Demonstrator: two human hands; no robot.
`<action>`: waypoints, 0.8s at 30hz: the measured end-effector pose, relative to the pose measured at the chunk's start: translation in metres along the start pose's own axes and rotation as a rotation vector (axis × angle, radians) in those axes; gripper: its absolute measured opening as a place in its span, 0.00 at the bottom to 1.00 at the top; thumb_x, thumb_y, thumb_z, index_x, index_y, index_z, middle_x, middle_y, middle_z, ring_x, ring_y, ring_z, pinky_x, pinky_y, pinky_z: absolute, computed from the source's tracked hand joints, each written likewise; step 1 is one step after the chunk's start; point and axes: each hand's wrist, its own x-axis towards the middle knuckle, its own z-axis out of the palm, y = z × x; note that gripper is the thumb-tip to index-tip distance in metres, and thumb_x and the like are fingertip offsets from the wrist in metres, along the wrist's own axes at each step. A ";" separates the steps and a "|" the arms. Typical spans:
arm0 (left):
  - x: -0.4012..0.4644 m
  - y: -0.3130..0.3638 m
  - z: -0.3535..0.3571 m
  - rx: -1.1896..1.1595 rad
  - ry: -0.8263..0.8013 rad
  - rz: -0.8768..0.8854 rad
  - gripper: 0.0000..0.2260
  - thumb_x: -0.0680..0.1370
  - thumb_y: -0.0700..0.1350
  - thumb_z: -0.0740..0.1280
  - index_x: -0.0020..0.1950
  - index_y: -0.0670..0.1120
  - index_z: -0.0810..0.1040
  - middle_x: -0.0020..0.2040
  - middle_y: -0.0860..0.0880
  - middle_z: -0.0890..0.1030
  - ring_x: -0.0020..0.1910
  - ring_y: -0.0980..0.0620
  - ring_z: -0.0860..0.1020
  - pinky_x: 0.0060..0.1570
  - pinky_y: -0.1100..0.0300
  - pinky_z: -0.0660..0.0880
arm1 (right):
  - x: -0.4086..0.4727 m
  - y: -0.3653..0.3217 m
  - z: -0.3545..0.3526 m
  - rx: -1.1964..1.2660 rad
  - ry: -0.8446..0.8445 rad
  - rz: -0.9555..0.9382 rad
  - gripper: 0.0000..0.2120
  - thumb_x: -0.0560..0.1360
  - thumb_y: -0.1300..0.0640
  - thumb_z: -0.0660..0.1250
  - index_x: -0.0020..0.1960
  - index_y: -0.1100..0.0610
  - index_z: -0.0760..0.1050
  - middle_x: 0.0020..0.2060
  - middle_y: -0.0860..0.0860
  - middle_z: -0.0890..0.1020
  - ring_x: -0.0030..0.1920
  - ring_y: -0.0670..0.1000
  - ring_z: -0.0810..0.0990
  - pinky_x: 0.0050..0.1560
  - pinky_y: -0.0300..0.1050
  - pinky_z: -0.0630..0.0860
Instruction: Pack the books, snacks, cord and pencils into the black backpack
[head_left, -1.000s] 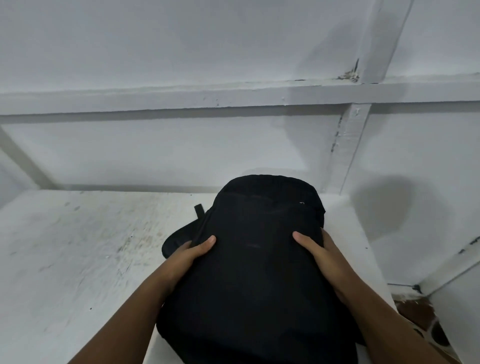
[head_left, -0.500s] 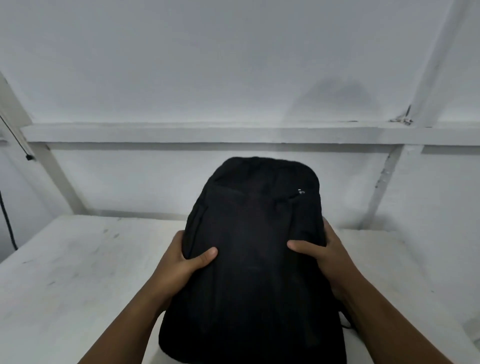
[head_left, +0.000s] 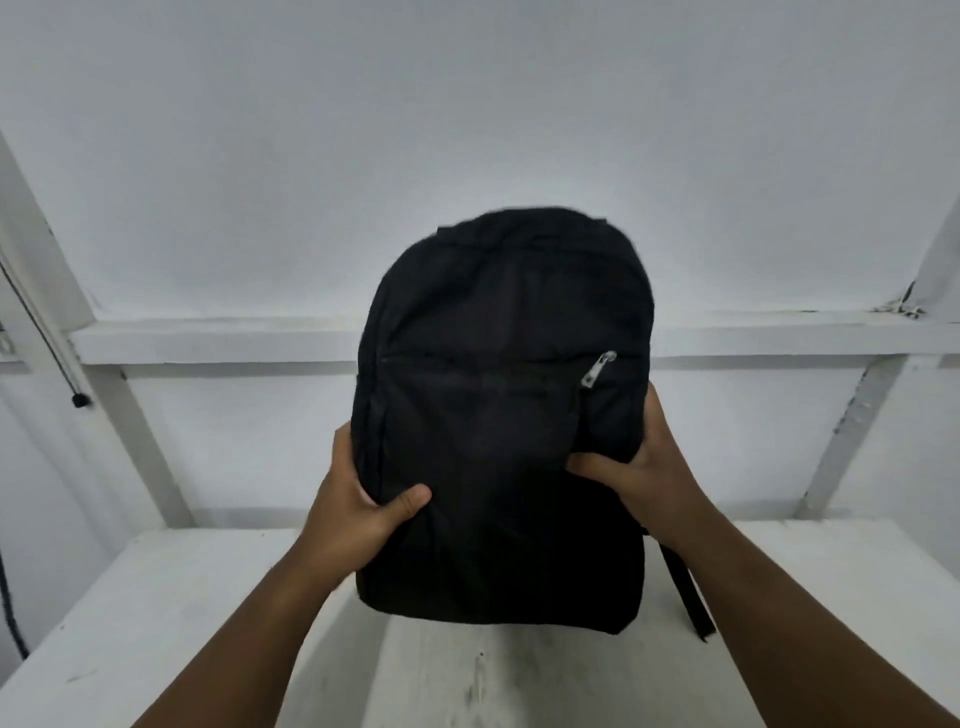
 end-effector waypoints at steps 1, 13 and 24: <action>0.002 -0.015 0.001 0.002 -0.023 -0.023 0.47 0.58 0.65 0.80 0.72 0.59 0.62 0.64 0.69 0.74 0.64 0.64 0.75 0.60 0.59 0.74 | 0.004 0.010 0.004 -0.048 -0.016 0.020 0.42 0.66 0.65 0.80 0.70 0.41 0.63 0.60 0.36 0.77 0.60 0.40 0.78 0.56 0.36 0.77; 0.022 -0.083 0.017 -0.159 -0.229 -0.208 0.45 0.57 0.69 0.79 0.64 0.76 0.53 0.68 0.65 0.69 0.64 0.62 0.72 0.60 0.62 0.75 | -0.004 0.088 0.032 -0.101 0.145 0.260 0.42 0.65 0.46 0.74 0.72 0.38 0.55 0.61 0.31 0.70 0.60 0.38 0.74 0.59 0.40 0.74; 0.018 -0.082 0.021 -0.123 -0.233 -0.267 0.51 0.55 0.73 0.76 0.70 0.69 0.50 0.69 0.60 0.69 0.66 0.54 0.73 0.65 0.54 0.75 | -0.017 0.108 0.030 -0.094 0.130 0.332 0.43 0.65 0.32 0.69 0.76 0.40 0.57 0.66 0.36 0.71 0.64 0.41 0.72 0.64 0.45 0.72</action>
